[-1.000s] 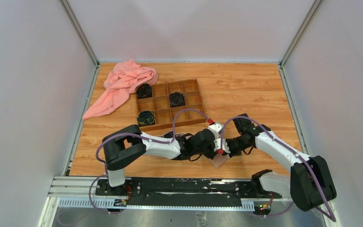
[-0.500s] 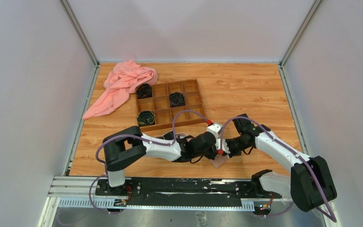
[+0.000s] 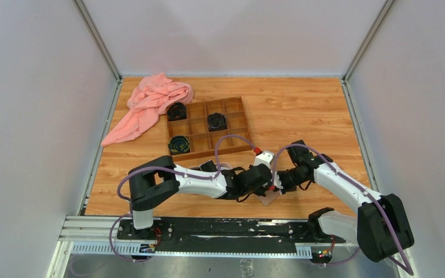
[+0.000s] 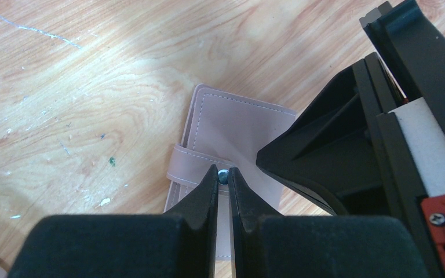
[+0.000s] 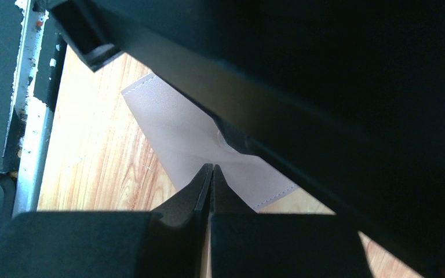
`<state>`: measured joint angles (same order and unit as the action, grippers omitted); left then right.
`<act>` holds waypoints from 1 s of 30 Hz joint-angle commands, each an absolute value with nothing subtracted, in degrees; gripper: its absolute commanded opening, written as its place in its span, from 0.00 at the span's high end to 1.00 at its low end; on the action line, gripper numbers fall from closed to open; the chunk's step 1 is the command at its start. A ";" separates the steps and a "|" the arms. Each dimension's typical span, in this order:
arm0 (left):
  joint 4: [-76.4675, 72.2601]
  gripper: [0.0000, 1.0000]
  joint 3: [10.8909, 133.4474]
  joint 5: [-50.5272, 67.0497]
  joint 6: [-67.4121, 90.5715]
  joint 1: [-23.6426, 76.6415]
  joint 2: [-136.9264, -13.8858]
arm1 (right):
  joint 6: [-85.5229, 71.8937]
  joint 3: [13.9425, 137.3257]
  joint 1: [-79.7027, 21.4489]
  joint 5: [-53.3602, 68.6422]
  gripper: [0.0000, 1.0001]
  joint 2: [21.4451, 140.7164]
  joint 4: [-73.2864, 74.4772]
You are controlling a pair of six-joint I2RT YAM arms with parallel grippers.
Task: Put the credit cards into the card holder
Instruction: Close the card holder at the center of the board.
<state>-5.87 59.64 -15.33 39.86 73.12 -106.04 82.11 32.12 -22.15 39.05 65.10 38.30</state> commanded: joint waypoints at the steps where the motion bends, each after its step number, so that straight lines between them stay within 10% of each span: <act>1: 6.00 1.00 60.24 -11.80 35.69 78.66 -111.42 | 77.81 31.03 -22.54 35.41 1.00 66.03 35.29; 30: 8.08 1.00 61.88 -9.31 38.64 78.85 -115.38 | 76.21 33.48 -14.59 44.92 0.92 59.77 41.70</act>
<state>-1.17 64.99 -15.53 39.62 73.63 -109.23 79.46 31.22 -16.32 40.86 60.20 42.30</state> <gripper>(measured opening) 0.082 0.075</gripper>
